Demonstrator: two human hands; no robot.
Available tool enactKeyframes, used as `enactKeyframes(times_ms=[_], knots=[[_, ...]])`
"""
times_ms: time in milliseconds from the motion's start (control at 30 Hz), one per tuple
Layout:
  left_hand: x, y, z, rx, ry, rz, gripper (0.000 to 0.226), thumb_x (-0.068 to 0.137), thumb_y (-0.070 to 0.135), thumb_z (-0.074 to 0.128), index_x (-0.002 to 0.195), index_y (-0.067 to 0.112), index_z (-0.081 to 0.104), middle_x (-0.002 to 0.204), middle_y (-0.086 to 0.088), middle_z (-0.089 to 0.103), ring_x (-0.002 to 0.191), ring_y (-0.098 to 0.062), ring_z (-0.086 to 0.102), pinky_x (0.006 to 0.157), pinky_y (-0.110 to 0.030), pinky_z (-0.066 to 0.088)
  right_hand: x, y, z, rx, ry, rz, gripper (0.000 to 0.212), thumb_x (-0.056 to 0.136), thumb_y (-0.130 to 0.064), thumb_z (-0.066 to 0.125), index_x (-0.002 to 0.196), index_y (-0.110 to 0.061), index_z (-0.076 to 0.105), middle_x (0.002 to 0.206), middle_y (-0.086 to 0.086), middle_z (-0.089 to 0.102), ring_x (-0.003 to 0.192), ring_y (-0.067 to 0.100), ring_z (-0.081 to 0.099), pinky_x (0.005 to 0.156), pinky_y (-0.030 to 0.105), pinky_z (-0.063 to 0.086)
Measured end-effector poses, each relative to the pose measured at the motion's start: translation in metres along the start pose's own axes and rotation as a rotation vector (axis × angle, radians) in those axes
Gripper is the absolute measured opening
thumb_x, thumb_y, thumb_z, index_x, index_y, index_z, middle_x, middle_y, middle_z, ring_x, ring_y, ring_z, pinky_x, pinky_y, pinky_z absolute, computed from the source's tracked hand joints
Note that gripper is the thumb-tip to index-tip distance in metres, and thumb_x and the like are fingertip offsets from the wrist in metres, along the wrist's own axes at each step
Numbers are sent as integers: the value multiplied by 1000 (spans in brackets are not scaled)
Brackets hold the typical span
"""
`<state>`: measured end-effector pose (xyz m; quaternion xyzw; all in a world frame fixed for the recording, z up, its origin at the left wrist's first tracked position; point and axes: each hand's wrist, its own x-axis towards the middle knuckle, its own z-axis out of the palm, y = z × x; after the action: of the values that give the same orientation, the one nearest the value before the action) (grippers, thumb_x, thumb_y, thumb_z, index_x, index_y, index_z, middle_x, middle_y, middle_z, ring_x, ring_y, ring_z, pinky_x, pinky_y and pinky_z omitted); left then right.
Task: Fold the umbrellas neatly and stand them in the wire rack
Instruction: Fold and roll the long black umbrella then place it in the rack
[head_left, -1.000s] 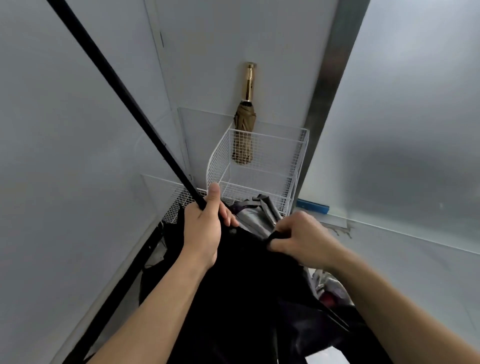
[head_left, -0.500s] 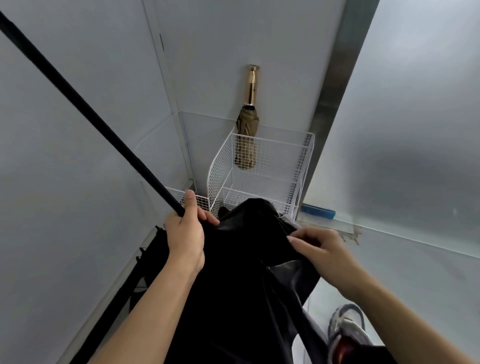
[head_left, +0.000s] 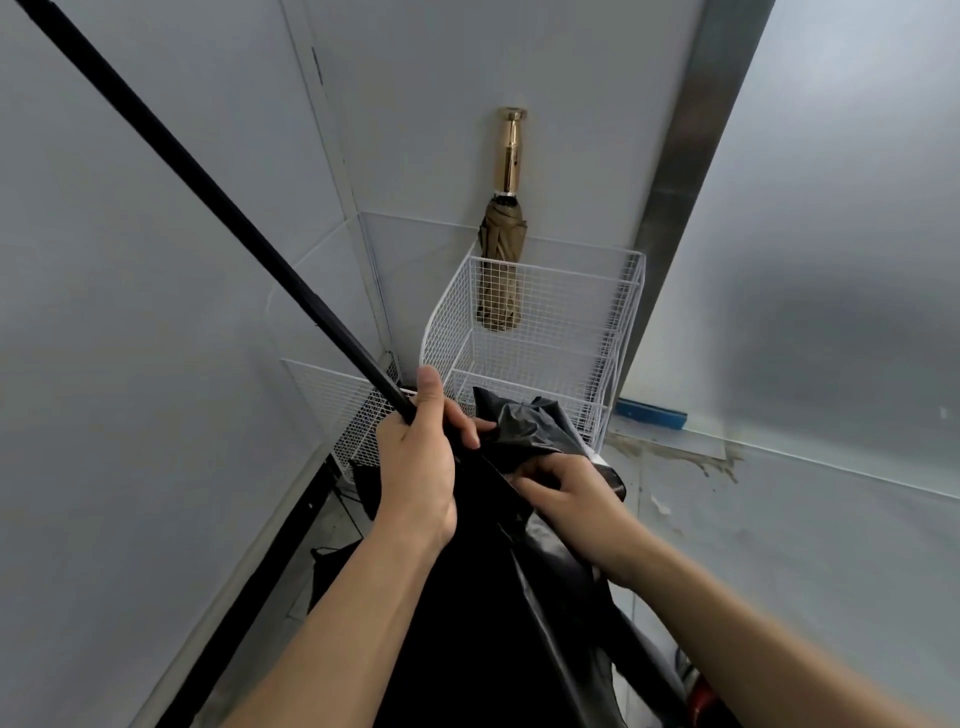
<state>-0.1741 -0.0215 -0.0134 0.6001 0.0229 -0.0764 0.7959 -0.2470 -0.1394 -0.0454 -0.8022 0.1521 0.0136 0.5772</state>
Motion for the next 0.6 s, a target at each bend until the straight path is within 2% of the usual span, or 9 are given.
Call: enactKeyframes(times_ms=[67,100,167,233,300,400,500,600], knots=[[2,2,-2,12,50,28,57,101,42,45,53,12,47,46,-3,44,58,-19,61,77,-38,51,-5,-9,-4,159,-63,7,30,89,-37,69,93,-7,73,91,11,75,85,15,69,85,39,53],[3,2,-3,19,76,36,56,101,41,46,54,12,45,46,-2,43,56,-19,57,75,-37,49,-9,-13,-7,199,-111,19,37,84,-44,71,94,-9,74,90,7,76,84,13,69,80,32,54],[5,4,-7,36,102,60,56,102,41,46,53,13,45,45,-1,42,55,-18,53,75,-37,48,-14,-17,-11,91,-163,11,33,73,-43,80,89,-14,75,79,0,73,72,5,65,67,21,50],[7,5,-11,62,96,88,59,102,41,45,49,15,45,44,0,41,52,-17,50,76,-36,46,-11,-13,-14,-39,-52,0,16,76,-25,85,77,-14,74,65,-3,68,58,4,60,59,22,46],[9,4,-15,124,79,116,61,102,43,44,48,15,44,43,1,40,50,-15,48,75,-30,46,-5,-6,-21,-18,138,11,13,80,-13,80,70,-14,72,54,-6,63,48,2,53,52,22,43],[11,1,-16,233,89,143,63,102,46,42,49,11,41,45,-1,41,49,-12,45,68,-18,43,1,-2,-38,50,360,-15,14,80,-13,78,69,-20,73,56,-8,65,52,4,56,59,26,44],[16,0,-17,242,166,127,62,102,44,43,51,9,40,45,0,40,44,-7,41,56,-5,41,-4,-6,-44,47,474,-133,15,82,-13,77,73,-24,71,68,-10,70,64,5,63,67,21,48],[23,1,-19,188,252,88,60,102,42,45,52,8,41,43,2,42,42,-6,43,52,-8,41,-17,-16,-38,79,470,-290,18,83,-11,76,68,-19,69,60,-8,63,55,5,52,56,15,40]])
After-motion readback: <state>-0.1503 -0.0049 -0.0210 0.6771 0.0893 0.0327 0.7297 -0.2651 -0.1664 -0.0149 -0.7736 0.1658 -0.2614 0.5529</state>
